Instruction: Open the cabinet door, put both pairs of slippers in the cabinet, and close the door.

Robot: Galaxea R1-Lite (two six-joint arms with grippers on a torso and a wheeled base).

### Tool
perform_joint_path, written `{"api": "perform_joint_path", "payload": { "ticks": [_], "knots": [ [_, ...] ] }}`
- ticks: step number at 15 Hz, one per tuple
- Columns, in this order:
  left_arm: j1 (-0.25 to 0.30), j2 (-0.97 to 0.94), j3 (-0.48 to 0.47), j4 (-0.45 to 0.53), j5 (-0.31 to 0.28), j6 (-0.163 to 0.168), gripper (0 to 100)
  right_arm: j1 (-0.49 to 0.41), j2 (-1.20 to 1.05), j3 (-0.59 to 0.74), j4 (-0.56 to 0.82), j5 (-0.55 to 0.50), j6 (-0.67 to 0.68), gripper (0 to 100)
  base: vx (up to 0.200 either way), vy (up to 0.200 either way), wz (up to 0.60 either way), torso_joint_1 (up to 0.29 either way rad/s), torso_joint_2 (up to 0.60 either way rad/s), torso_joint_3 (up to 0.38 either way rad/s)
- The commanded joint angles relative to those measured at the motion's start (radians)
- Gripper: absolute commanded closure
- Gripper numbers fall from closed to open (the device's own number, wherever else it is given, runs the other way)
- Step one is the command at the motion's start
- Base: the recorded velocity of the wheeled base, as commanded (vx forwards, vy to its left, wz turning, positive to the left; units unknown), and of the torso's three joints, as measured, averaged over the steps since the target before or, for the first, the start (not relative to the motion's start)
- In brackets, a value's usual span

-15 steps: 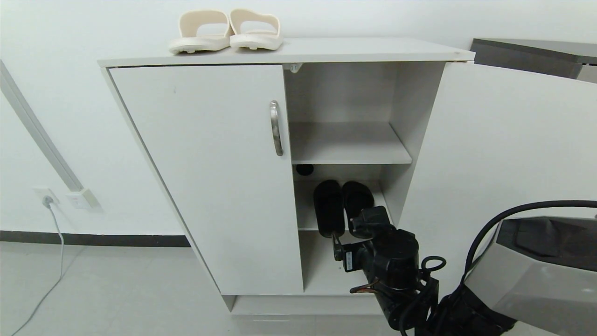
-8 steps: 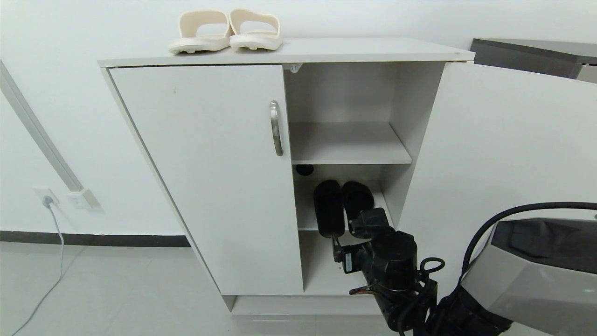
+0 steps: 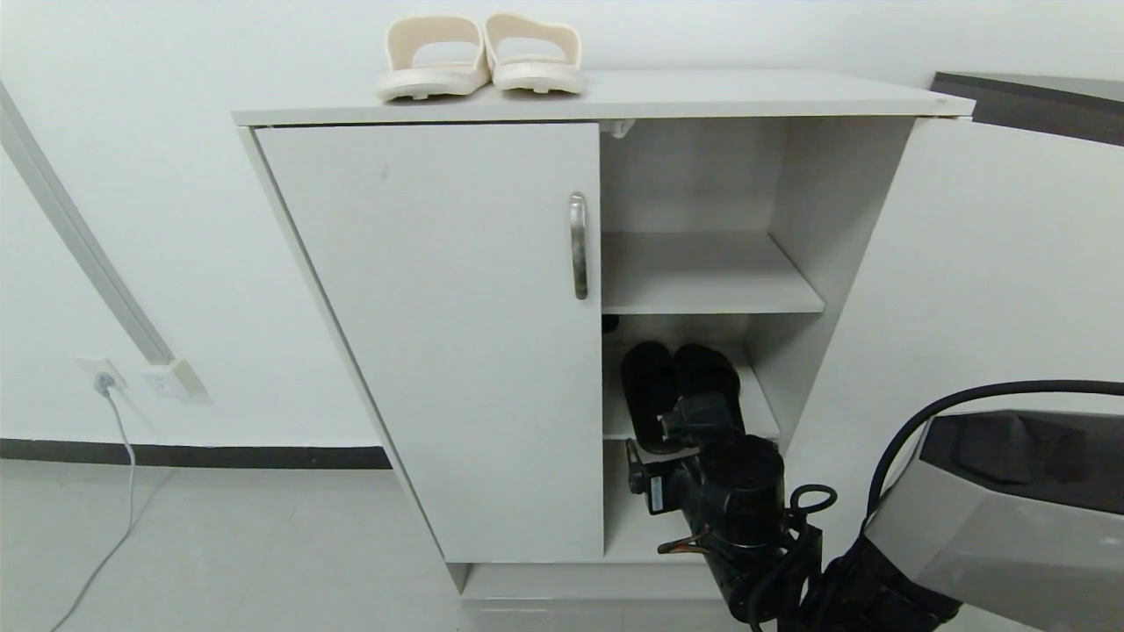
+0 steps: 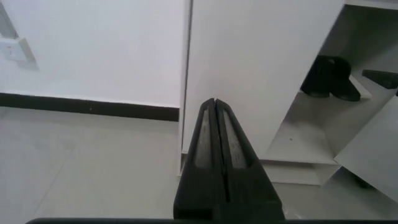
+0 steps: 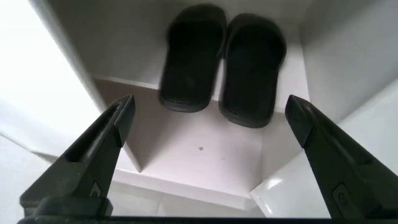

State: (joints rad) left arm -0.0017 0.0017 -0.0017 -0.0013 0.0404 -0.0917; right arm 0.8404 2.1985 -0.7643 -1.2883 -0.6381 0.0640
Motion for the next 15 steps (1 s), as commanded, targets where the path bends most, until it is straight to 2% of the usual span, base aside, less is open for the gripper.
{"api": "perform_joint_path", "payload": {
  "ticks": [1,10,15],
  "knots": [
    [0.002,0.0,0.0,0.0,0.001,0.0,100,0.003,0.001,0.002,0.0,0.0,0.0,0,0.0,0.2,0.0,0.007,0.0,0.002],
    [0.002,0.0,0.0,0.0,0.001,-0.002,100,0.003,-0.003,0.003,-0.008,-0.003,0.0,0,0.0,0.2,0.0,0.002,0.0,0.005],
    [0.002,0.0,0.0,0.0,0.004,-0.003,100,0.003,-0.005,0.029,-0.071,0.012,-0.05,0,0.0,0.0,0.0,0.0,0.0,0.0]
  ]
}}
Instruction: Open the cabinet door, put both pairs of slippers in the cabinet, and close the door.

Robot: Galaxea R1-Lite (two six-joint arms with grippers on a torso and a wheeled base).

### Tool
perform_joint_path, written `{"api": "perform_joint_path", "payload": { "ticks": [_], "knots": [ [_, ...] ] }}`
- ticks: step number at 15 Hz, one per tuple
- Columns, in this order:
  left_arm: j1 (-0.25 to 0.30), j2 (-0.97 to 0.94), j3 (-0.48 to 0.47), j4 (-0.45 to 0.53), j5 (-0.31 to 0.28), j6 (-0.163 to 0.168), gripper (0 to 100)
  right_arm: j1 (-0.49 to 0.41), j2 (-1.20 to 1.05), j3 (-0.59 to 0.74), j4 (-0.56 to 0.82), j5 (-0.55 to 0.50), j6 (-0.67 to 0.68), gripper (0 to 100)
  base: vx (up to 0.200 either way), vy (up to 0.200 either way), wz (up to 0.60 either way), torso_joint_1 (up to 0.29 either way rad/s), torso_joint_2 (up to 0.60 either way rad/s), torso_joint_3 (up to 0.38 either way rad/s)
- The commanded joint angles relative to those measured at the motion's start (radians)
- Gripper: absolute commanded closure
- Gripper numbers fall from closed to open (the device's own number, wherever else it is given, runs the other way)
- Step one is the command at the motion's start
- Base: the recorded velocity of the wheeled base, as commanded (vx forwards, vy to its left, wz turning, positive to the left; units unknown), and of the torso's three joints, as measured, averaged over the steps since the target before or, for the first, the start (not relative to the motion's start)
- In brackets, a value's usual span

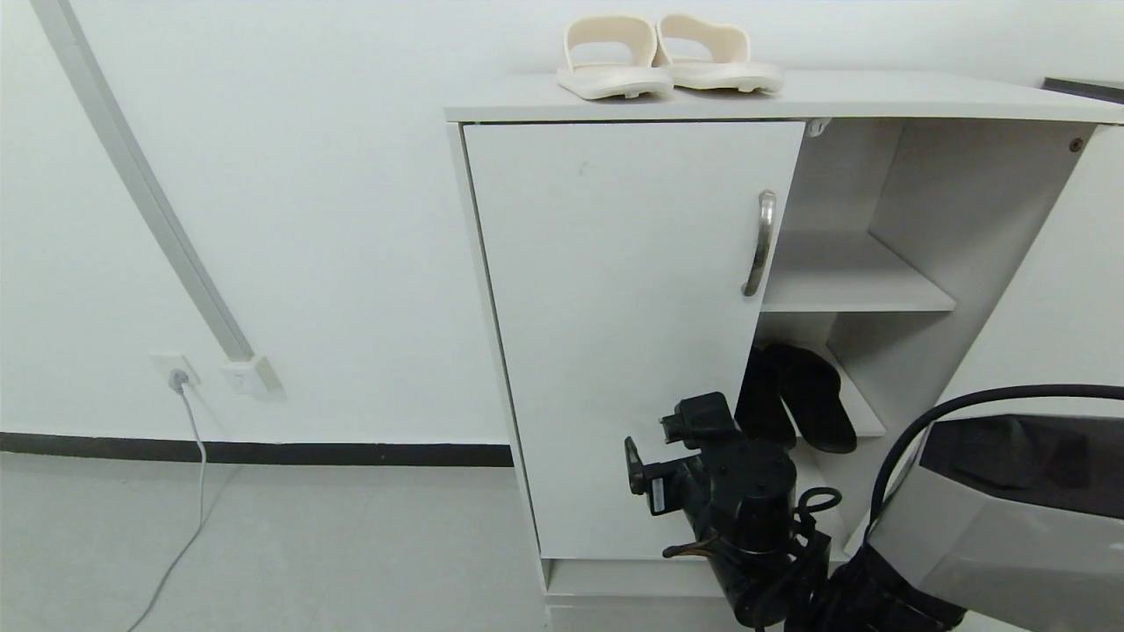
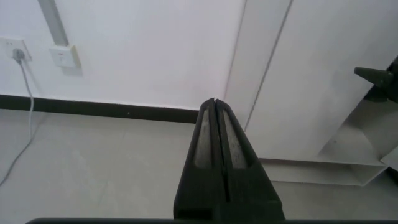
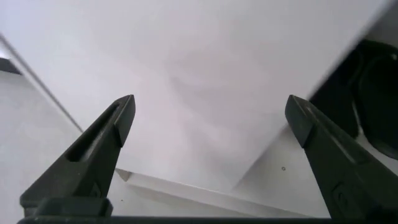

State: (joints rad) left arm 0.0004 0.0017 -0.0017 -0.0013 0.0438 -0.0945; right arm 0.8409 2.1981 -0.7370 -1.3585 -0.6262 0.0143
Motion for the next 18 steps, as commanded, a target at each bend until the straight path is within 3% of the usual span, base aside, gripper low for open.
{"api": "perform_joint_path", "payload": {
  "ticks": [1,3,6,9,18],
  "knots": [
    [0.0,0.0,0.0,0.0,0.001,-0.001,100,0.004,-0.015,0.002,0.001,0.003,0.001,0,0.0,0.0,0.0,0.0,0.0,0.0],
    [0.0,0.0,0.0,0.0,0.001,-0.001,100,0.004,-0.035,0.011,0.01,0.006,0.001,0,0.0,0.0,0.0,0.0,0.0,0.0],
    [0.0,0.0,0.0,0.0,0.001,-0.001,100,0.018,-0.115,0.136,0.002,0.163,-0.004,0,0.0,0.0,0.0,0.0,0.0,0.0],
    [0.0,0.0,0.0,0.0,0.002,-0.001,100,0.034,-0.115,0.192,-0.013,0.171,-0.056,0,0.0,0.0,0.0,0.0,0.0,0.0],
    [0.0,0.0,0.0,0.0,0.002,-0.001,100,0.037,-0.087,0.196,-0.025,0.172,-0.06,0,0.0,0.0,0.0,0.0,0.0,0.0]
  ]
}}
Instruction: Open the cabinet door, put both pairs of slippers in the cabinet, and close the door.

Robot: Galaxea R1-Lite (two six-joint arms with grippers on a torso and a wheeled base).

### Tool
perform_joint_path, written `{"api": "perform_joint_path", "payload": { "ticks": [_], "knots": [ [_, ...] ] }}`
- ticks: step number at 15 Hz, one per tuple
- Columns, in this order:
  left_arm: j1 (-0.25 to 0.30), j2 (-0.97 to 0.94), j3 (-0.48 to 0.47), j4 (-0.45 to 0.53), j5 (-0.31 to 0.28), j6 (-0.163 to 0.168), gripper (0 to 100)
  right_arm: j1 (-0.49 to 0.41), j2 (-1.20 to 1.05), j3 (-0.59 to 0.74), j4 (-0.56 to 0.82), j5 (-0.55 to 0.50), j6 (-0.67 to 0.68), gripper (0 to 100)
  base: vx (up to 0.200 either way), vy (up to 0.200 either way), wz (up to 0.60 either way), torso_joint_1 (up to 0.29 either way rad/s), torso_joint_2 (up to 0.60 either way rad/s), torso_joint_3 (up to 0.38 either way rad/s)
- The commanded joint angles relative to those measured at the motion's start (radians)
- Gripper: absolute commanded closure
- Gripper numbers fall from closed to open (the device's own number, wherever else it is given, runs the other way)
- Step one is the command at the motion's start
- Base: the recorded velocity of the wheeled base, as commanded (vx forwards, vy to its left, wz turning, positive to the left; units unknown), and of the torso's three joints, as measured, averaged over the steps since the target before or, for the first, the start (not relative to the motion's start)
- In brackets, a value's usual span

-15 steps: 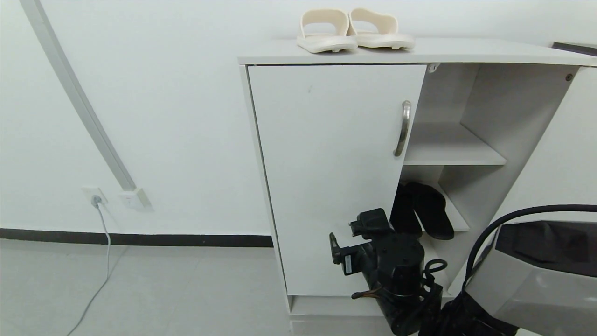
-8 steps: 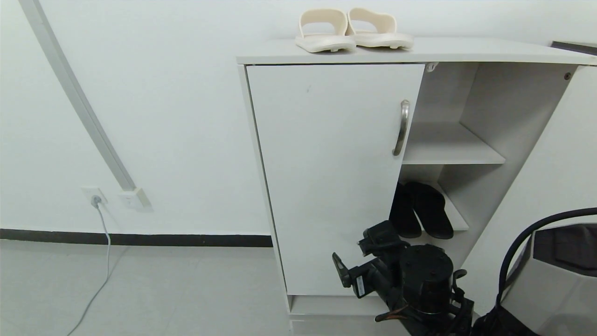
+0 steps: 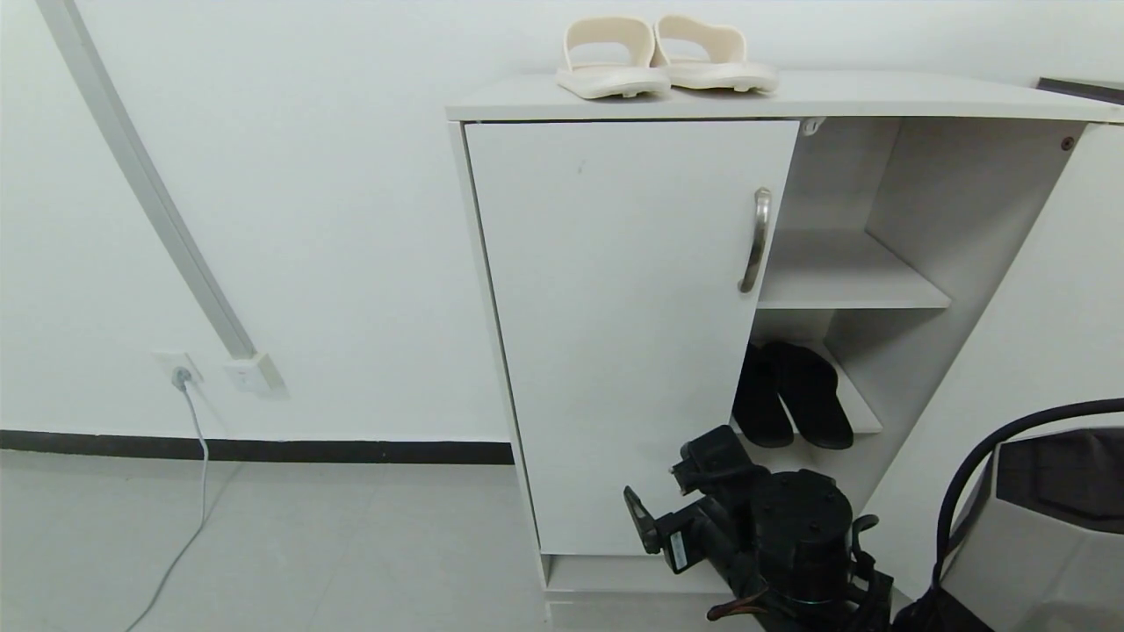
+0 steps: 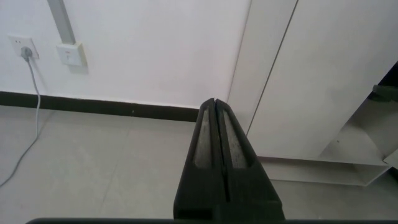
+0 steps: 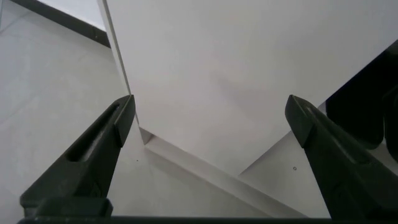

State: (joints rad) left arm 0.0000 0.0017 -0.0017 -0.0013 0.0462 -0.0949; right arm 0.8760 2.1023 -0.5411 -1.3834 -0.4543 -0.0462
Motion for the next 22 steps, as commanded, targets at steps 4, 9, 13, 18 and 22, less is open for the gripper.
{"api": "perform_joint_path", "payload": {
  "ticks": [4,9,13,18,22],
  "knots": [
    [0.0,0.0,0.0,0.0,0.0,0.0,100,0.001,0.01,0.0,-0.016,0.002,0.0,0,0.0,0.0,0.0,0.0,0.0,0.0],
    [0.0,0.0,0.0,0.0,0.0,0.0,100,0.008,0.011,-0.003,-0.028,0.026,-0.008,0,0.0,0.0,0.0,0.0,0.0,0.0],
    [0.0,0.0,0.0,0.0,0.0,0.0,100,0.008,0.015,-0.013,-0.066,0.019,-0.015,0,0.0,0.0,0.0,0.011,-0.17,-0.292],
    [0.0,0.0,0.0,0.0,0.0,0.0,100,0.008,0.016,-0.008,-0.068,0.019,-0.023,0,0.0,0.0,0.0,0.067,-0.51,-0.358],
    [0.0,0.0,0.0,0.0,0.0,0.0,100,0.006,0.018,-0.014,-0.068,0.017,-0.023,0,0.0,0.0,0.0,0.132,-0.46,-0.338]
  ]
}}
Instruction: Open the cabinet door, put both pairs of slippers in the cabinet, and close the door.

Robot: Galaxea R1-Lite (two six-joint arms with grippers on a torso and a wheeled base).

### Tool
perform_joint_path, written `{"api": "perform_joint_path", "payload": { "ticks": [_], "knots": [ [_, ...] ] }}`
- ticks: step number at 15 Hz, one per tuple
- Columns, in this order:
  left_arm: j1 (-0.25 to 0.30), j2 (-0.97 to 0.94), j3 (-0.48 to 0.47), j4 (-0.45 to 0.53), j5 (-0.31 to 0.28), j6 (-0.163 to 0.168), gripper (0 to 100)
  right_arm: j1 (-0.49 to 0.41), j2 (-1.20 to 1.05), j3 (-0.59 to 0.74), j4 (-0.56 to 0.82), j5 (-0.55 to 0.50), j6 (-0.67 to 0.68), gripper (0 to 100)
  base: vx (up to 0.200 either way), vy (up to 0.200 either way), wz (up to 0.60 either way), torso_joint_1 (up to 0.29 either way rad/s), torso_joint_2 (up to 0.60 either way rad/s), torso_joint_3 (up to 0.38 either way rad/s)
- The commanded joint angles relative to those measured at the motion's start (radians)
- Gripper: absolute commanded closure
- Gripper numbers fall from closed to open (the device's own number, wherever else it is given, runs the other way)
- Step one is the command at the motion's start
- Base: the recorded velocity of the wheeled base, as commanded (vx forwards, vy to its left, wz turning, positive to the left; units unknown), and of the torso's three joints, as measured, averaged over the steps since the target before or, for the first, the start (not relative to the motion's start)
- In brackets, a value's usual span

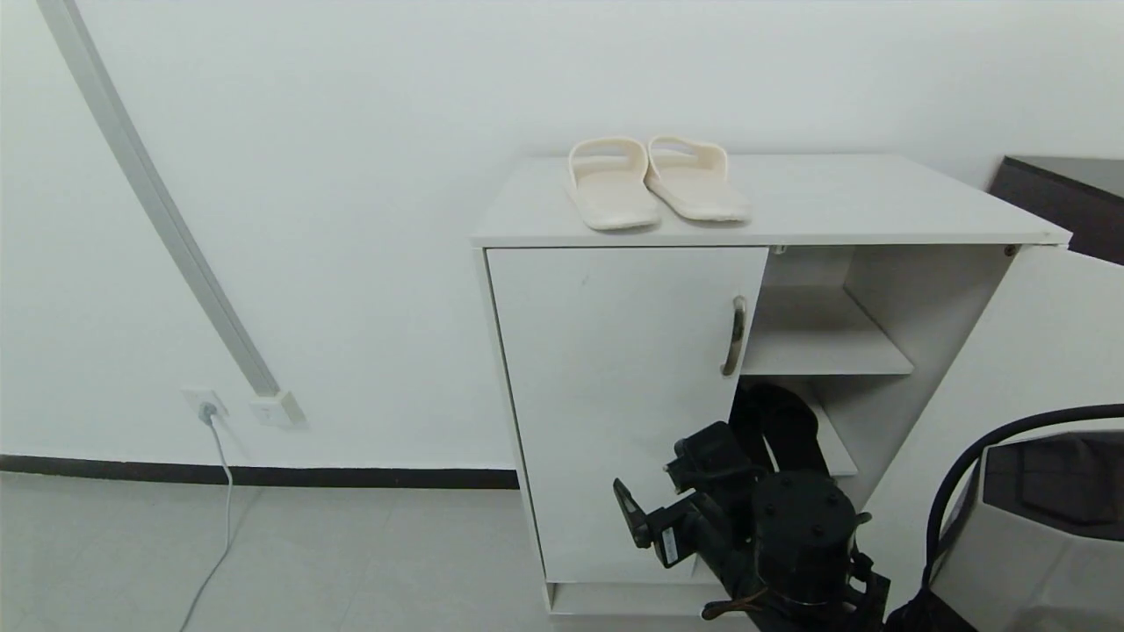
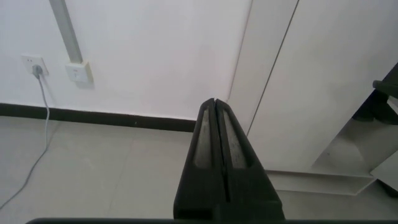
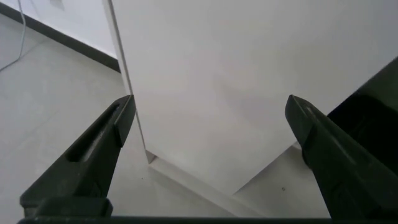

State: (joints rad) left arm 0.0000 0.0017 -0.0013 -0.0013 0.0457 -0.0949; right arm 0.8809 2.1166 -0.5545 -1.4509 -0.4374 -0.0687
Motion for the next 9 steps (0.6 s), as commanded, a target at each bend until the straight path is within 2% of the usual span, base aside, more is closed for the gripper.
{"api": "perform_joint_path", "payload": {
  "ticks": [1,9],
  "knots": [
    [0.0,0.0,0.0,0.0,0.0,0.0,100,0.0,0.002,-0.004,0.0,-0.003,0.0,0,0.0,0.0,0.0,0.154,-0.47,-0.334],
    [0.0,0.0,0.0,0.0,-0.001,0.0,100,0.0,0.003,0.007,0.0,-0.003,0.0,0,0.0,0.0,0.0,0.175,-0.49,-0.316]
  ]
}}
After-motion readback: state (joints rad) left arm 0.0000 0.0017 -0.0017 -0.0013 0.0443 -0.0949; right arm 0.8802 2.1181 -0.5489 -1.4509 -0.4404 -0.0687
